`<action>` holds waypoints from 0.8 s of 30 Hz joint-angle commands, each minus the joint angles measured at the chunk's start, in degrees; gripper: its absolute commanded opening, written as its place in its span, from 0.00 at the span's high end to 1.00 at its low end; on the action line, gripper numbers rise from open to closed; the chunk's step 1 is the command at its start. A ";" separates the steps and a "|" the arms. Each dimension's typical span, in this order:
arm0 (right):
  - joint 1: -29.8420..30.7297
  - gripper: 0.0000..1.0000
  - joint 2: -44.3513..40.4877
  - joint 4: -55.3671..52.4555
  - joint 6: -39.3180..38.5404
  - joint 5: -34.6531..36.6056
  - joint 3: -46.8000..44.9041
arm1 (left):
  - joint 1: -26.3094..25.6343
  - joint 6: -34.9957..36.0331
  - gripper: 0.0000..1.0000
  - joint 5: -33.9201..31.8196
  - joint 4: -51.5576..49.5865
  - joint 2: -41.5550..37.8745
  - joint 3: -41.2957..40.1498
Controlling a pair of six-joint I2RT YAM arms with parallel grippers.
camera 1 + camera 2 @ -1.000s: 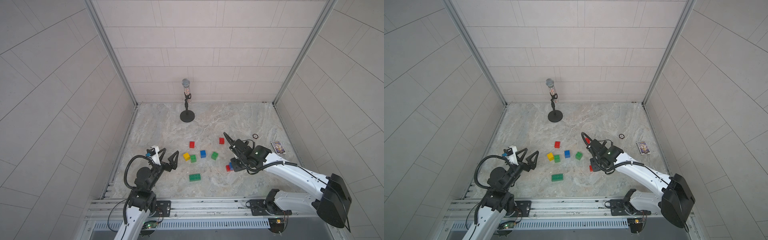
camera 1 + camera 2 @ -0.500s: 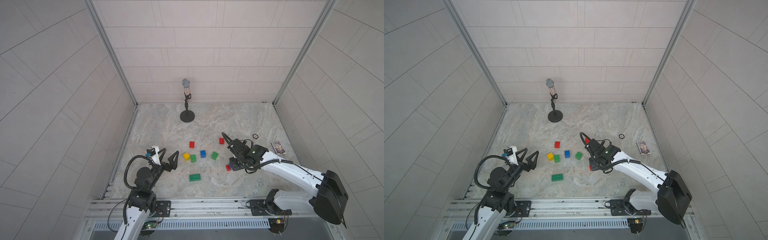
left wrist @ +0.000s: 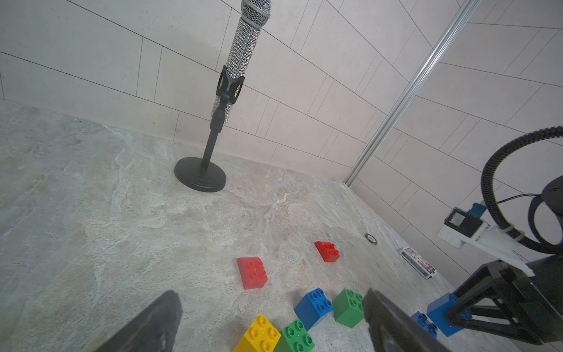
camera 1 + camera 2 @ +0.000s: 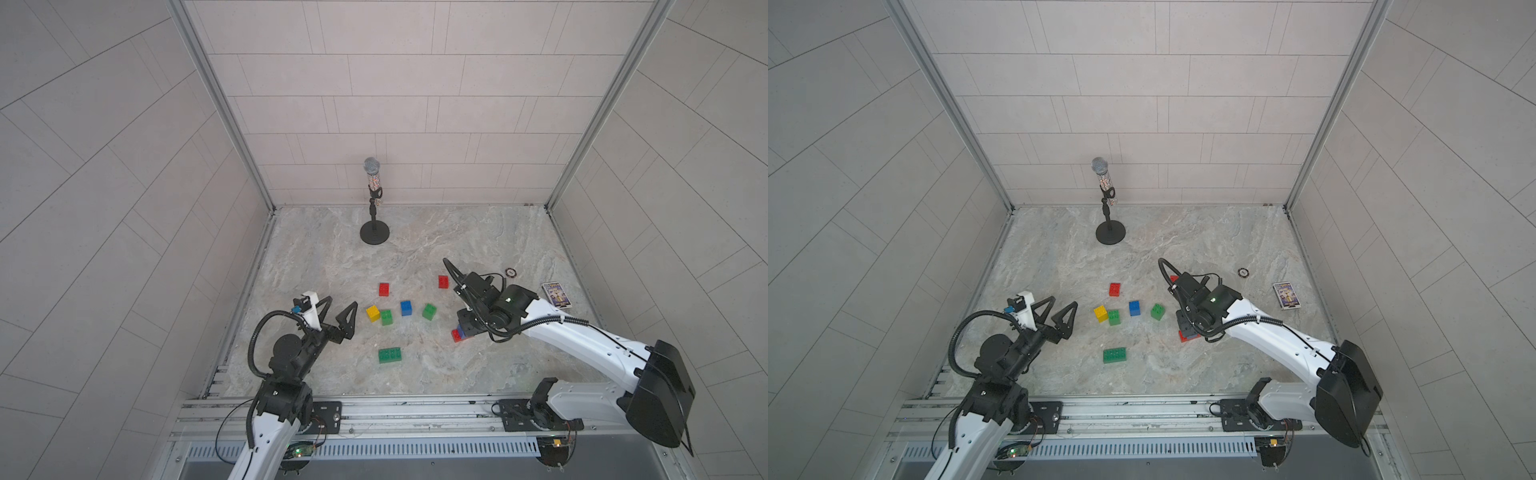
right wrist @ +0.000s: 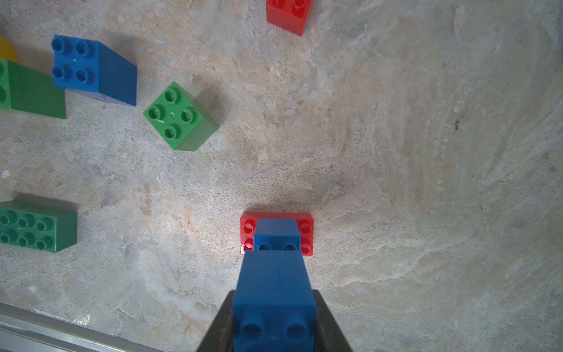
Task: Assemble the number 1 with lego
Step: Assemble the lego brick with the lego brick.
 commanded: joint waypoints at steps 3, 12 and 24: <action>-0.05 1.00 2.20 0.53 -0.94 1.35 -1.16 | 0.10 -0.34 0.00 -0.11 1.99 -0.14 -1.35; -0.67 1.00 3.73 1.78 -2.00 0.90 -2.74 | 0.08 -0.36 0.00 -0.19 1.99 -0.10 -1.37; -1.38 1.00 9.61 0.06 -4.79 -3.30 -2.99 | 0.08 -0.47 0.00 -0.31 1.85 -0.14 -1.35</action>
